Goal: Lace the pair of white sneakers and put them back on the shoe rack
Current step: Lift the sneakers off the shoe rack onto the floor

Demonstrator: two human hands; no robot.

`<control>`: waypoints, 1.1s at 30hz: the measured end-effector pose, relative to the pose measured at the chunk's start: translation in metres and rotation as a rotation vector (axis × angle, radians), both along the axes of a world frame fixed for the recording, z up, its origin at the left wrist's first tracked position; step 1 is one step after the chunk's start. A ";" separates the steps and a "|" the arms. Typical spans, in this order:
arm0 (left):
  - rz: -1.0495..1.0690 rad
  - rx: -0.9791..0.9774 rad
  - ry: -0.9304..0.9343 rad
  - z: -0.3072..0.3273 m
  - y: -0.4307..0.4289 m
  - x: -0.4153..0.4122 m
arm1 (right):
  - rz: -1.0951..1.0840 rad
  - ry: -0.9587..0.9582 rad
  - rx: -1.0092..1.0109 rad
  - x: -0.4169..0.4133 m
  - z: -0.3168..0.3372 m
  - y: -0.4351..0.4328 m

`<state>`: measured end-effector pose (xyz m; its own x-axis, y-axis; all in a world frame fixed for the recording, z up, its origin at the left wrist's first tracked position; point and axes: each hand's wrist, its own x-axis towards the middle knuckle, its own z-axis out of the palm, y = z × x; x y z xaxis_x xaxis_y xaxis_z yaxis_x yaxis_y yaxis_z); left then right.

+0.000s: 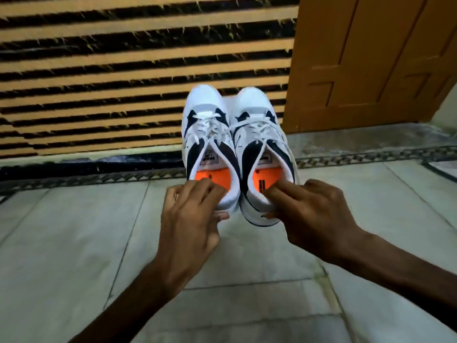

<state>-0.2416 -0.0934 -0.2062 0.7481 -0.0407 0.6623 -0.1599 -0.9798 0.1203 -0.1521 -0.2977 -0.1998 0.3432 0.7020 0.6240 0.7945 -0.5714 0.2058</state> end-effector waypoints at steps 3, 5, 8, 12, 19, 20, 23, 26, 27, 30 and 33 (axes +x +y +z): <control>-0.014 -0.028 0.054 -0.033 -0.014 -0.023 | 0.053 0.071 -0.025 -0.020 -0.035 -0.016; -0.027 -0.040 0.101 -0.054 -0.020 -0.035 | 0.064 0.116 -0.066 -0.029 -0.057 -0.026; -0.016 -0.069 0.179 -0.084 -0.020 -0.042 | 0.052 0.174 -0.111 -0.035 -0.084 -0.032; -0.020 -0.154 0.252 -0.115 -0.015 -0.039 | 0.050 0.256 -0.148 -0.032 -0.112 -0.027; 0.003 -0.238 0.441 -0.162 -0.013 -0.016 | -0.018 0.436 -0.304 -0.011 -0.150 -0.013; 0.002 -0.250 0.463 -0.170 -0.013 -0.013 | -0.028 0.461 -0.324 -0.007 -0.157 -0.011; 0.007 -0.222 0.516 -0.190 -0.012 -0.006 | -0.043 0.499 -0.332 0.000 -0.172 -0.006; 0.033 -0.188 0.547 -0.206 -0.009 -0.004 | -0.056 0.486 -0.373 -0.001 -0.180 -0.002; 0.035 -0.192 0.551 -0.211 -0.008 -0.004 | -0.061 0.490 -0.396 -0.003 -0.183 -0.001; 0.020 -0.211 0.553 -0.219 -0.004 -0.003 | -0.093 0.544 -0.464 -0.006 -0.193 0.000; 0.020 -0.226 0.587 -0.219 -0.002 -0.001 | -0.121 0.601 -0.472 -0.005 -0.195 -0.001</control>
<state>-0.2426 -0.0951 -0.4247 0.9888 0.0699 0.1319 0.0136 -0.9221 0.3866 -0.1571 -0.2985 -0.3949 0.6193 0.7836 -0.0494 0.7846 -0.6200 0.0021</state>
